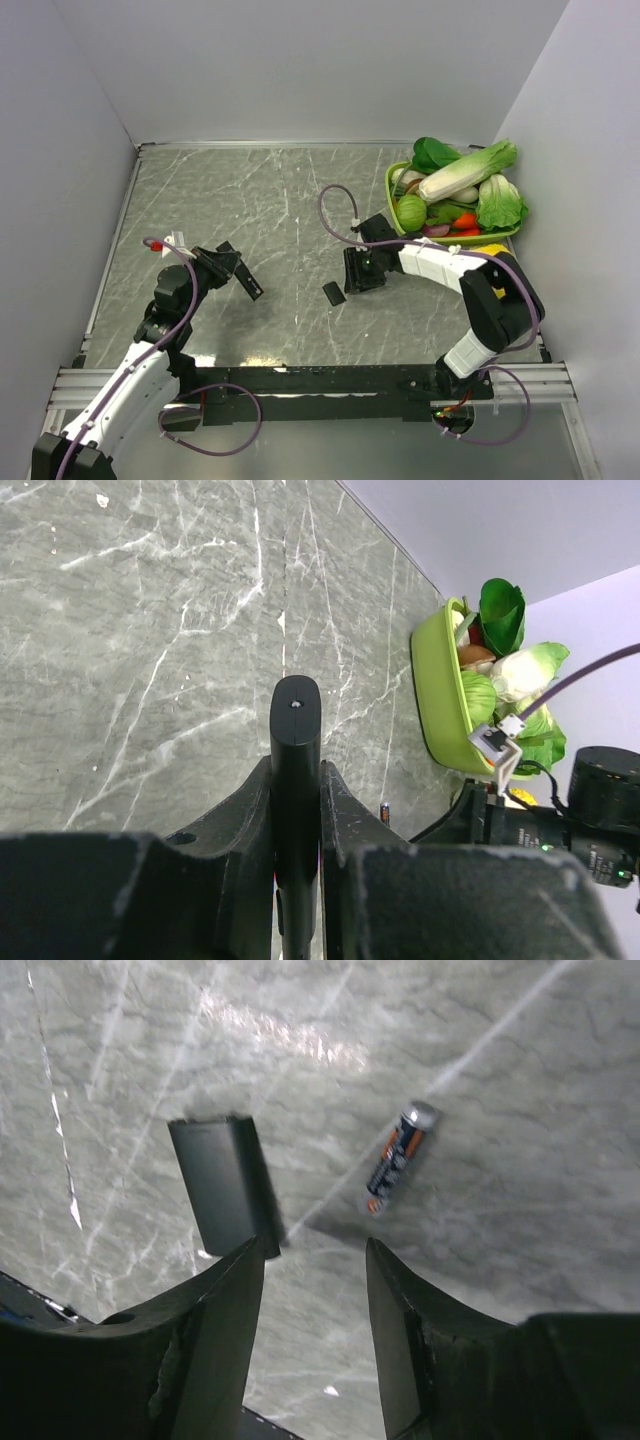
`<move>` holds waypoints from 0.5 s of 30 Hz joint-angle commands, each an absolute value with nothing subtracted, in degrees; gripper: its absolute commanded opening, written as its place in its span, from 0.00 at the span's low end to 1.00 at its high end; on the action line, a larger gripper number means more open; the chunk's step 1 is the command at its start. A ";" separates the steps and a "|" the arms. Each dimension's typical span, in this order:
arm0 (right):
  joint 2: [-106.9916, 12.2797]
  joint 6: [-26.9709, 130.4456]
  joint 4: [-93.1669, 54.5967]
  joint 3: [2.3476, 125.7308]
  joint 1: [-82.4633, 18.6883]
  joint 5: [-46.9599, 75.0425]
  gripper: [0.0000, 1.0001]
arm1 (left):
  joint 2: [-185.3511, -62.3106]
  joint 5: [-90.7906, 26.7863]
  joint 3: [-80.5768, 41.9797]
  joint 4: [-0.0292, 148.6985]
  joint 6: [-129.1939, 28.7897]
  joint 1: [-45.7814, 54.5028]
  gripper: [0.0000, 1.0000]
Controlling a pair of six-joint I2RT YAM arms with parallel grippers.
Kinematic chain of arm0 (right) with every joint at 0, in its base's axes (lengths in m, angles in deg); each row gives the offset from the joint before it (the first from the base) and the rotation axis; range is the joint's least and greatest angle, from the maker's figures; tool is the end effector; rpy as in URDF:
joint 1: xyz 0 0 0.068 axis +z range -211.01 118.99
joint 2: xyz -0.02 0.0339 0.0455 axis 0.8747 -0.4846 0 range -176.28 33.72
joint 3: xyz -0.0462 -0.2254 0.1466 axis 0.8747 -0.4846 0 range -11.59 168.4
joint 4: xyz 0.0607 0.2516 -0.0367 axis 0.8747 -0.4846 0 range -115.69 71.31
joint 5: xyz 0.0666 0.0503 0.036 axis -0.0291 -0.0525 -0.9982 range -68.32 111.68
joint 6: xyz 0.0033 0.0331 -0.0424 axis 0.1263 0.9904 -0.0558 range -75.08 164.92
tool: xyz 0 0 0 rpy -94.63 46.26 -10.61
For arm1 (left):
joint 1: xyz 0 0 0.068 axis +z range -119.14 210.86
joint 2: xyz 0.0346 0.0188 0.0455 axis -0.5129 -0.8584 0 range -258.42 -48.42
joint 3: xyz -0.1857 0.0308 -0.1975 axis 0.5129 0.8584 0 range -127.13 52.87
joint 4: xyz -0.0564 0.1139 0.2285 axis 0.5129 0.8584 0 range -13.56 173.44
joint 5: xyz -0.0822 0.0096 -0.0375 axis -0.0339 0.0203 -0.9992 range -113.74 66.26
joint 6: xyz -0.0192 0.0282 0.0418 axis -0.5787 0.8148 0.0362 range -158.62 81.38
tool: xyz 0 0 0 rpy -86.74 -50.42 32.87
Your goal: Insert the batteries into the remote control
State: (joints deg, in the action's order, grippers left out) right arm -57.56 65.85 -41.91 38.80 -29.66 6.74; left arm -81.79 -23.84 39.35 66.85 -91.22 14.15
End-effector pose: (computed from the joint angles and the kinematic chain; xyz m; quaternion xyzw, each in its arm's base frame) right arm 0.2494 0.1628 0.1650 -0.1168 0.9597 0.2117 0.1436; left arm 0.1515 -0.0455 0.2124 -0.2359 0.7303 -0.3651 0.5270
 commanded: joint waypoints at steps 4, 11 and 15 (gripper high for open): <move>-53.99 64.35 -43.57 38.94 -29.90 10.79 0.59 | -81.82 -23.92 37.05 64.31 -90.21 13.98 0.01; -58.38 65.14 -39.79 39.82 -29.99 9.11 0.59 | -81.65 -23.92 36.61 65.27 -89.86 13.90 0.01; -60.05 64.70 -39.35 40.35 -29.82 8.33 0.60 | -81.30 -23.92 36.52 65.45 -89.77 13.90 0.01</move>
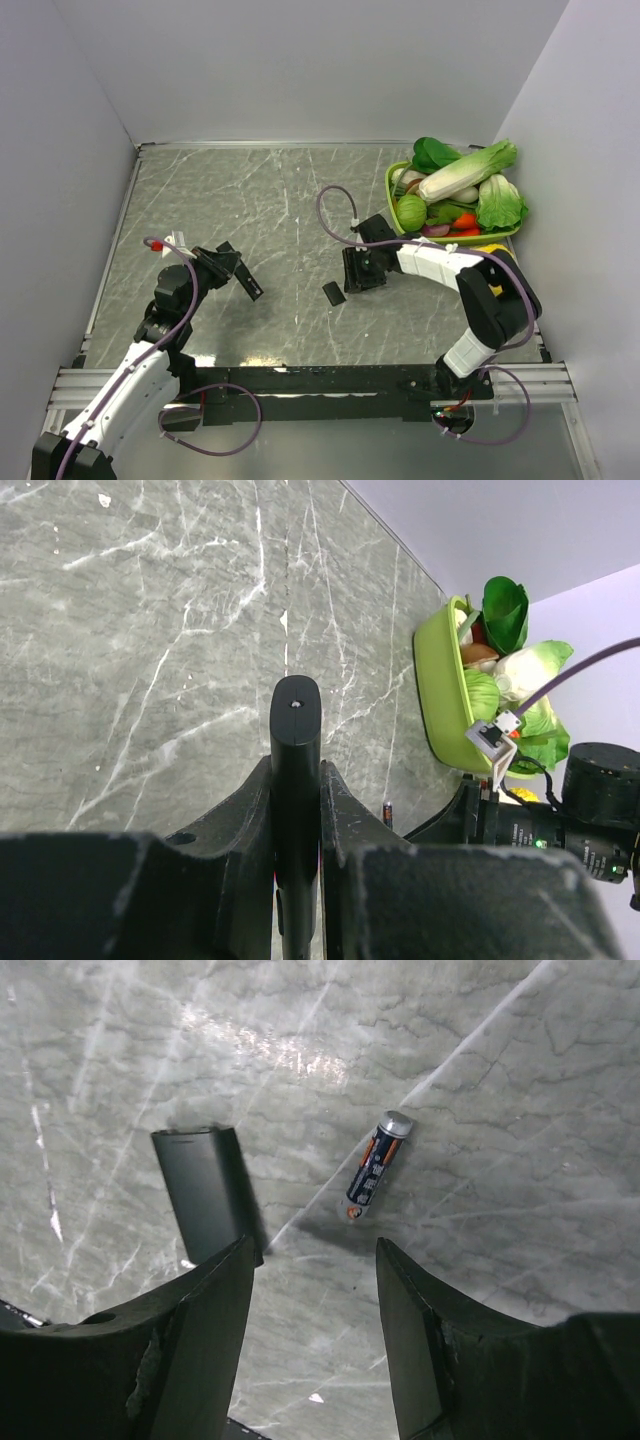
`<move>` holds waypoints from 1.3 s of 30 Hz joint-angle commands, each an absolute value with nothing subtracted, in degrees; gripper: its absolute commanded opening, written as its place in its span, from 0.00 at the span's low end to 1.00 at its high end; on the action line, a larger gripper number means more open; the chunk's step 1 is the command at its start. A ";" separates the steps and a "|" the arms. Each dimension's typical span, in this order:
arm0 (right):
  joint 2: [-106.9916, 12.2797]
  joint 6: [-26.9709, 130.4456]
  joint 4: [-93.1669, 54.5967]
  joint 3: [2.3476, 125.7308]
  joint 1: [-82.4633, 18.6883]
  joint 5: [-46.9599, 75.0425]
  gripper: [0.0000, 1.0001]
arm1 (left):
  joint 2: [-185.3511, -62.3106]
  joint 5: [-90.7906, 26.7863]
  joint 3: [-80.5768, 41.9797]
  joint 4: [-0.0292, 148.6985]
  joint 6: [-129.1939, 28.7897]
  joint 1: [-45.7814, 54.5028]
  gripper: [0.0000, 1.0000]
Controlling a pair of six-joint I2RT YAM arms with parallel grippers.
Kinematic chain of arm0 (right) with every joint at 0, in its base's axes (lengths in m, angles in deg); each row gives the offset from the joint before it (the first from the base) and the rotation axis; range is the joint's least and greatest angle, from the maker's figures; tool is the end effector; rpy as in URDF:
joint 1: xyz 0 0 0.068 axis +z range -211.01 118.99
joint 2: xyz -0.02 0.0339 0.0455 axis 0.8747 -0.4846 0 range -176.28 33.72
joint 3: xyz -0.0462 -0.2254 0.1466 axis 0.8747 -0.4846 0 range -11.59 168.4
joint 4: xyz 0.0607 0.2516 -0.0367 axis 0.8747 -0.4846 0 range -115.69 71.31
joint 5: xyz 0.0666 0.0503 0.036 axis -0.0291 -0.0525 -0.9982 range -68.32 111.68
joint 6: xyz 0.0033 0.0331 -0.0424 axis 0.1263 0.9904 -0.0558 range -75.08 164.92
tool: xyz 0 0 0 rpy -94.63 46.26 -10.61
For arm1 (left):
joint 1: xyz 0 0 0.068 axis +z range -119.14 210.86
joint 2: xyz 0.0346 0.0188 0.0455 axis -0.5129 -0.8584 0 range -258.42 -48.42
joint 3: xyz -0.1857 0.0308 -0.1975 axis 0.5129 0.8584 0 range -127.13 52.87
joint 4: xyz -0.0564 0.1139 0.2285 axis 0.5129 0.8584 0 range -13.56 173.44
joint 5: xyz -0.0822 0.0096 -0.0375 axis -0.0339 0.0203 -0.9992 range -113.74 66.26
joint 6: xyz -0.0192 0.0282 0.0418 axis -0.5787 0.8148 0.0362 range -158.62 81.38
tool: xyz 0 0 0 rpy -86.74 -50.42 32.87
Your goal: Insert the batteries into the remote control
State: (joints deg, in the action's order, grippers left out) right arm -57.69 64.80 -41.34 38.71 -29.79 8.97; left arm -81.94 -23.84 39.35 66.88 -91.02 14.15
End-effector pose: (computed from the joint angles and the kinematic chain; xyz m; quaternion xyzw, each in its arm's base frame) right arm 0.2512 0.1615 0.1641 -0.1207 0.9607 0.1946 0.1570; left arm 0.1517 -0.0456 0.2120 -0.2350 0.7317 -0.3635 0.5266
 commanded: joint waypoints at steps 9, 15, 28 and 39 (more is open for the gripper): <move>-61.64 65.23 -37.85 40.17 -29.29 5.69 0.60 | -81.21 -23.92 36.61 65.19 -90.04 13.90 0.01; -62.43 65.84 -37.24 41.14 -28.58 4.19 0.60 | -81.38 -23.92 36.61 65.01 -90.04 13.90 0.01; -65.68 65.32 -36.09 45.00 -28.41 4.19 0.62 | -81.56 -23.92 36.35 65.28 -89.86 13.81 0.01; -66.56 61.02 -35.74 48.69 -27.88 0.51 0.66 | -81.39 -23.92 36.35 65.45 -89.60 13.81 0.01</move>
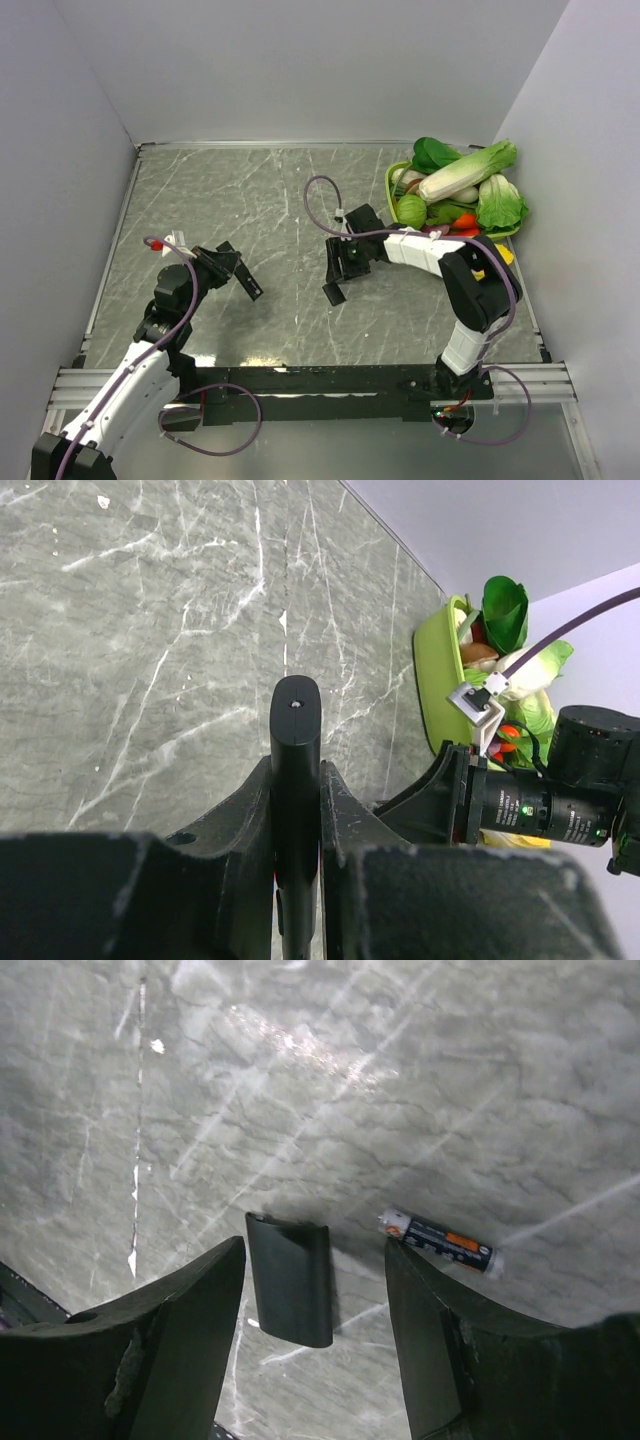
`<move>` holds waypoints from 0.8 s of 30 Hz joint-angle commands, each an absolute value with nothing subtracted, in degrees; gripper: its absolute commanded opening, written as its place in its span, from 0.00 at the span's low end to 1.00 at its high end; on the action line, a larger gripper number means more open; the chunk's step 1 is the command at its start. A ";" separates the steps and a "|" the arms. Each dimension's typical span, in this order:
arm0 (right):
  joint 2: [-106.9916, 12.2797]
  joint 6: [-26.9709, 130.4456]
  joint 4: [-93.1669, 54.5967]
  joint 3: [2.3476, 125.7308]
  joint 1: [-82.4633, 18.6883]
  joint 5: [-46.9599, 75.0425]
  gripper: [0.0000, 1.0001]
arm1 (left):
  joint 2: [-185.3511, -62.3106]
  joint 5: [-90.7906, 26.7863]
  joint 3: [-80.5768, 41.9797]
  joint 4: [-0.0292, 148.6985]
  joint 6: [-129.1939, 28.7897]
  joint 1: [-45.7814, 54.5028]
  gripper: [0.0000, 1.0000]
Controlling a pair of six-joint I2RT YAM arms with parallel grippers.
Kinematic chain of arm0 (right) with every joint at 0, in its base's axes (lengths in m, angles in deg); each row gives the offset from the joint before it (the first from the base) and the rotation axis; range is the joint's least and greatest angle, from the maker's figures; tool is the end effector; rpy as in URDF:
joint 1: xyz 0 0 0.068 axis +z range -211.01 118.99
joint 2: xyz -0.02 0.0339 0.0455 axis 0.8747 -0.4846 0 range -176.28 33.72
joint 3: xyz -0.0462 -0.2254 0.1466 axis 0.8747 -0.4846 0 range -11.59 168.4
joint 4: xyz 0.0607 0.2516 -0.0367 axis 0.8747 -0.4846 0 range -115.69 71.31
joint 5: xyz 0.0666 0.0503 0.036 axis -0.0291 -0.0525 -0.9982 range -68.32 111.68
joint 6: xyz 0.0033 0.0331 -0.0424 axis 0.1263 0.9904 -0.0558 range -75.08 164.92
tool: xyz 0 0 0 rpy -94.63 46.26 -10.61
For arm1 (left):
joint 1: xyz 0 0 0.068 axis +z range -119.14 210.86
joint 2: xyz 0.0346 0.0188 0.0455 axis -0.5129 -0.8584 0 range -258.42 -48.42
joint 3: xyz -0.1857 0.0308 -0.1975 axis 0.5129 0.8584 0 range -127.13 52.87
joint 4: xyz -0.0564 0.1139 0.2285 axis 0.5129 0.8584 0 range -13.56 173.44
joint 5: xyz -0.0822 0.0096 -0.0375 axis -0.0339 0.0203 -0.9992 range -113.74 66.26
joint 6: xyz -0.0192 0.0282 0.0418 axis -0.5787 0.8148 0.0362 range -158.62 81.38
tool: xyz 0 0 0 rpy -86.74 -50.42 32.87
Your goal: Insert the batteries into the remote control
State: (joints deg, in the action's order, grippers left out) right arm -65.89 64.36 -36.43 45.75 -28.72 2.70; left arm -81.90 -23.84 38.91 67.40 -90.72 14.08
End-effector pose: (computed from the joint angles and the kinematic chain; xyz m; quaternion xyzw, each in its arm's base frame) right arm 0.2808 0.1912 0.1602 -0.1490 0.9420 0.2547 0.1601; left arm 0.1518 -0.0458 0.2139 -0.2327 0.7326 -0.3623 0.5271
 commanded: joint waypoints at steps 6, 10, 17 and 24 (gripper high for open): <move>-63.48 49.25 -44.15 53.87 -27.62 -1.17 0.66 | -81.47 -23.92 36.26 65.37 -89.42 13.81 0.01; -63.48 38.01 -51.81 58.62 -27.70 2.25 0.63 | -81.38 -23.92 36.35 65.45 -89.42 13.81 0.01; -65.24 28.50 -58.41 62.76 -27.53 10.86 0.51 | -81.03 -23.92 36.08 65.45 -89.07 13.81 0.01; -67.60 21.03 -59.03 63.02 -26.83 13.33 0.48 | -80.94 -24.00 35.82 65.28 -88.81 13.72 0.01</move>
